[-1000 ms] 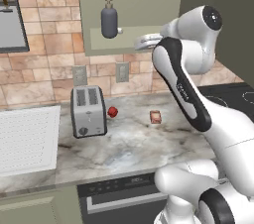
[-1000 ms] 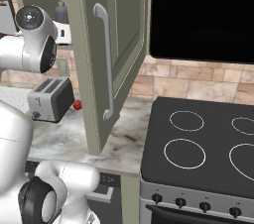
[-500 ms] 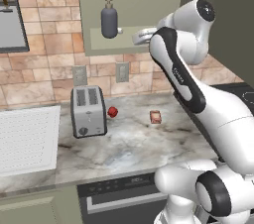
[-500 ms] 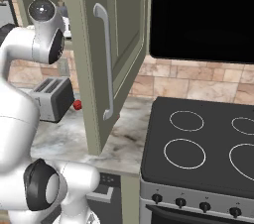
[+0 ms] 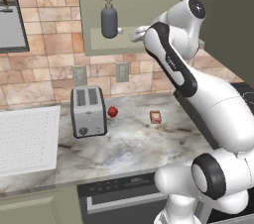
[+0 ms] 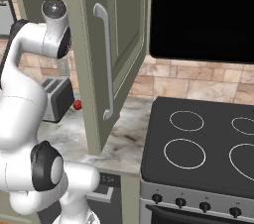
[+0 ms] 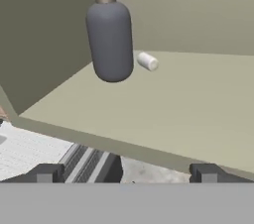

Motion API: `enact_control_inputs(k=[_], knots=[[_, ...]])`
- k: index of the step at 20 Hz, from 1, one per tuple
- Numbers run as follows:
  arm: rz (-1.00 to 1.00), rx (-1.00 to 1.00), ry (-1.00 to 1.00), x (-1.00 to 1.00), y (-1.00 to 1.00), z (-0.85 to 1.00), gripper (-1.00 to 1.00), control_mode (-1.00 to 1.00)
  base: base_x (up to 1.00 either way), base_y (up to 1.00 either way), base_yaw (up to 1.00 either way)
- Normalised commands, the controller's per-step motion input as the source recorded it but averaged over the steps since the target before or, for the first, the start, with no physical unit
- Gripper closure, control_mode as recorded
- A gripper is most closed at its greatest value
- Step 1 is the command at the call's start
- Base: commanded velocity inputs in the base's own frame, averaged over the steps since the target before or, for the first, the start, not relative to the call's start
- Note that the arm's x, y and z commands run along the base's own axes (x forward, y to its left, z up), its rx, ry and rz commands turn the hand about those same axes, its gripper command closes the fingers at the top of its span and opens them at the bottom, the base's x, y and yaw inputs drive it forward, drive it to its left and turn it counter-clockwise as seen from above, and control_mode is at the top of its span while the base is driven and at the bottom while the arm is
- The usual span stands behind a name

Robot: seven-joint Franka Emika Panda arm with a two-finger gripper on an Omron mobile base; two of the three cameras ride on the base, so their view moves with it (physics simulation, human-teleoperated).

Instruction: Pick the soap dispenser and bar soap from the cabinet and place them on the counter.

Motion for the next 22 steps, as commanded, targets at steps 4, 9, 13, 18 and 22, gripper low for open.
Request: enact_control_inputs(k=[4,9,13,18,22], knots=[[0.05,0.00,0.06,0.45,0.00,0.11,-1.00,-1.00,0.00,0.00,0.00],[0.04,0.00,0.04,0.46,0.03,0.12,-1.00,-1.00,0.00,0.00,0.00],[0.05,0.00,0.02,0.44,0.08,0.09,-1.00,-1.00,0.00,0.00,0.00],[0.06,-0.01,0.00,0.39,0.17,0.07,-1.00,-1.00,0.00,0.00,0.00],[0.06,-0.02,-0.01,0.30,0.19,0.07,-1.00,-1.00,0.00,0.00,0.00]])
